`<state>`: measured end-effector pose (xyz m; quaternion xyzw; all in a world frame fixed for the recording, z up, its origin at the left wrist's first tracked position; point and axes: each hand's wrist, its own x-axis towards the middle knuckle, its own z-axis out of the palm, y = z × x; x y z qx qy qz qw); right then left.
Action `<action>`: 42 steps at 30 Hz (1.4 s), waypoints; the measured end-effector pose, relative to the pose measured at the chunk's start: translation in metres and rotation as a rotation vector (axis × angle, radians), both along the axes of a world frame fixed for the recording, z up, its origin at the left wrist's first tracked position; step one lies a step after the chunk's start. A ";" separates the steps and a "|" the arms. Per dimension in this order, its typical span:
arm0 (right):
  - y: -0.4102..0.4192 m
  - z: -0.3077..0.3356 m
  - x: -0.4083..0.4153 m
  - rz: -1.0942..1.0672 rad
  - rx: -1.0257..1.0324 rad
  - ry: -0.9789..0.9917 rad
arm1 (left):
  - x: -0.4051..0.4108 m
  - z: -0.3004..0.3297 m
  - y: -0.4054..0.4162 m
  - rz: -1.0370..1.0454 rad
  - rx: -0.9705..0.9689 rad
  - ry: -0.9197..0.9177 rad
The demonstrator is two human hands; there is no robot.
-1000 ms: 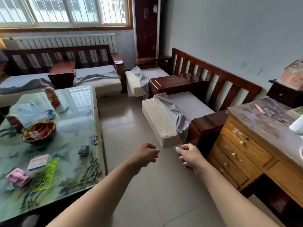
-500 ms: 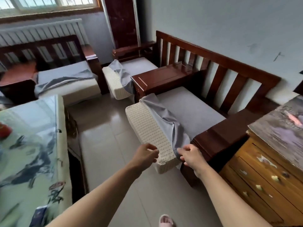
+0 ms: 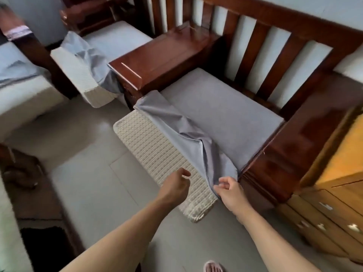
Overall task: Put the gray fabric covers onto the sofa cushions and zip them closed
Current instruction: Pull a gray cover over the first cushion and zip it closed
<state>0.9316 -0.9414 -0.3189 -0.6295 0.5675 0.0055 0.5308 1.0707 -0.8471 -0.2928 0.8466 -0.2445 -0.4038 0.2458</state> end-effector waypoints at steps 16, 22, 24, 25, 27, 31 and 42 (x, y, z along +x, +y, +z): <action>-0.033 -0.168 0.122 -0.127 -0.259 0.203 | 0.134 -0.194 -0.124 -0.625 -0.106 -0.291; -0.064 -0.231 0.126 -0.082 -0.500 0.274 | 0.140 -0.266 -0.188 -0.657 -0.259 -0.535; -0.068 -0.250 0.126 -0.048 -0.659 0.328 | 0.142 -0.281 -0.199 -0.697 -0.275 -0.614; -0.069 -0.257 0.126 -0.034 -0.738 0.361 | 0.142 -0.287 -0.202 -0.702 -0.282 -0.662; -0.069 -0.264 0.129 -0.062 -0.830 0.367 | 0.142 -0.292 -0.206 -0.672 -0.310 -0.725; -0.051 -0.264 0.127 -0.116 -0.790 0.301 | 0.145 -0.288 -0.193 -0.680 -0.374 -0.686; 0.078 -0.249 0.103 0.324 -0.482 0.242 | 0.155 -0.288 -0.010 -0.788 -0.358 -0.674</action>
